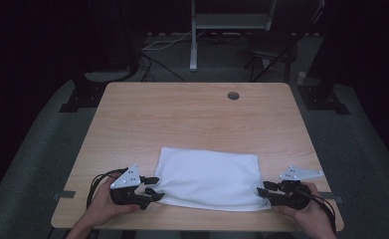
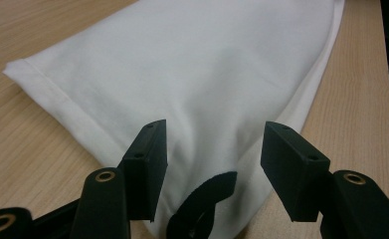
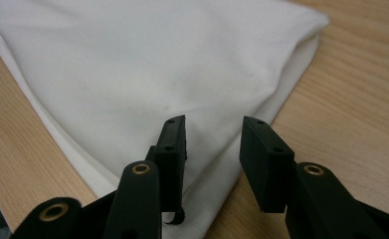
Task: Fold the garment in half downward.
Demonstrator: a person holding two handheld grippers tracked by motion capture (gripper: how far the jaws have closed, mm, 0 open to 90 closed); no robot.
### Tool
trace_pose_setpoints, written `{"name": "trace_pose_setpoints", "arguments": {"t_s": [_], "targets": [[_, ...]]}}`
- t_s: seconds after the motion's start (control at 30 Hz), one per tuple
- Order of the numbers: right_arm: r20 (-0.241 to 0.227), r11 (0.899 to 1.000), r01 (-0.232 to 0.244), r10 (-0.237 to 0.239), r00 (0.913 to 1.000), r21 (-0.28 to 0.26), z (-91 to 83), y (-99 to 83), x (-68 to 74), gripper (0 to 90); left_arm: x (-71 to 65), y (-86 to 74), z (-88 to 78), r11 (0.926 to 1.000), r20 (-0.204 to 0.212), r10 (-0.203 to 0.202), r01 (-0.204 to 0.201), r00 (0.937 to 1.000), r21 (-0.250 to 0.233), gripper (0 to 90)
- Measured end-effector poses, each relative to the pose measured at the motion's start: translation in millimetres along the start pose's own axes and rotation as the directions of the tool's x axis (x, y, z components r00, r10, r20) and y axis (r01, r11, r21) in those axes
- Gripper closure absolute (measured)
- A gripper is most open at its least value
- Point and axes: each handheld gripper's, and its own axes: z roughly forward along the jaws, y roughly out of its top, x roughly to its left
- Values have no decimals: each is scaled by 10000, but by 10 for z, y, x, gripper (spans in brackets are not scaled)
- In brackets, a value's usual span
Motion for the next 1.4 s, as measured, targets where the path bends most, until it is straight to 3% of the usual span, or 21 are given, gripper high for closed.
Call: {"name": "trace_pose_setpoints", "arguments": {"t_s": [0.17,0.23,0.3,0.6,0.83,0.93,1.07,1.27,1.4], "targets": [[-182,9987,347,-341,9993,368,63,-35,-7,818,-8,-2,19,10000,299,2,-1,9996,-14,506],[-227,9989,324,-317,9992,344,61,-35,-15,828,-12,2,26,10000,342,-5,3,9994,64,513],[195,9984,416,-423,9989,373,56,-29,-41,825,-16,9,32,10000,369,17,-19,9993,64,511],[471,9995,305,-300,9984,-103,21,105,-51,650,11,37,3,9997,15,-128,128,9999,-199,455],[951,9989,-322,354,9948,-352,139,207,-123,494,12,37,28,9993,-155,-355,352,9993,-157,418],[1040,9981,-596,607,9927,-136,228,219,-167,489,-4,40,59,9992,-10,-400,400,9992,62,461],[1015,9984,-563,559,9933,9,314,227,-175,568,-18,57,102,9988,35,-344,343,9994,346,523],[954,9998,-42,21,9954,217,380,290,-144,816,-3,108,124,9963,-21,-309,309,9995,807,639],[924,9995,82,-109,9957,304,433,354,-158,843,-8,136,144,9947,-216,-325,344,9992,969,669]]}}
